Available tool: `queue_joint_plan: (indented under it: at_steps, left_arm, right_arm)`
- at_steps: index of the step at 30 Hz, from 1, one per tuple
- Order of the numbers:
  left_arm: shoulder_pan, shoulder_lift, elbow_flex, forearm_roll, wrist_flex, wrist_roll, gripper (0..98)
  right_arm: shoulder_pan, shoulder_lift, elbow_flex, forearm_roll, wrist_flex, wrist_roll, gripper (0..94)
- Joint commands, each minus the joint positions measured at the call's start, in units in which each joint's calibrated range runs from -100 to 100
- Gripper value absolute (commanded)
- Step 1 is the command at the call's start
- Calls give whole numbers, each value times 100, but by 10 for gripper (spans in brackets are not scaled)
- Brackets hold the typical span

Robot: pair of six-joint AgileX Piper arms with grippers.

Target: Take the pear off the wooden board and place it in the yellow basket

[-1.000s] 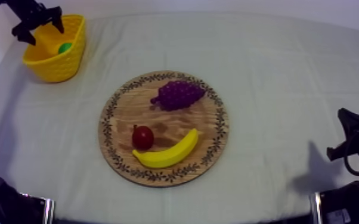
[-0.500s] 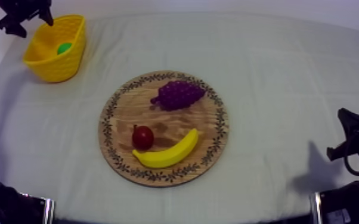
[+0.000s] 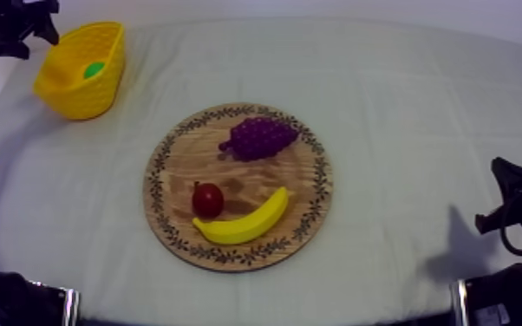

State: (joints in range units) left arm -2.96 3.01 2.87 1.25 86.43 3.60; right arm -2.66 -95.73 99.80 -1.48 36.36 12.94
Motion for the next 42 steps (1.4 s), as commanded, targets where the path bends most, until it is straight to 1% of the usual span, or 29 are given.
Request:
queue_joint_plan:
  at_steps: [1, 5, 9, 17, 27, 34, 42]
  left_arm:
    - [-14, -290, 493, -6, -180, 3, 527]
    - [-39, -717, 1007, -47, -404, -1, 460]
    - [-45, -1144, 1403, -85, -547, -10, 418]
    - [45, -1977, 2184, -63, -949, -63, 312]
    - [21, -2999, 3263, -26, -1521, -87, 135]
    - [26, -3814, 4024, 14, -1960, -79, 31]
    - [98, -4942, 5040, 68, -2492, -5, 3]
  right_arm:
    - [-2, -3, -2, -1, 2, 3, 4]
    - [-2, -3, -2, -1, 2, 2, 4]
    - [-2, -3, -2, -1, 2, 2, 4]
    - [-2, -3, -2, -1, 2, 3, 4]
    - [-2, -3, -2, -1, 2, 0, 4]
    - [-2, -3, -2, -1, 2, -2, 4]
    - [-2, -3, -2, -1, 2, -2, 4]
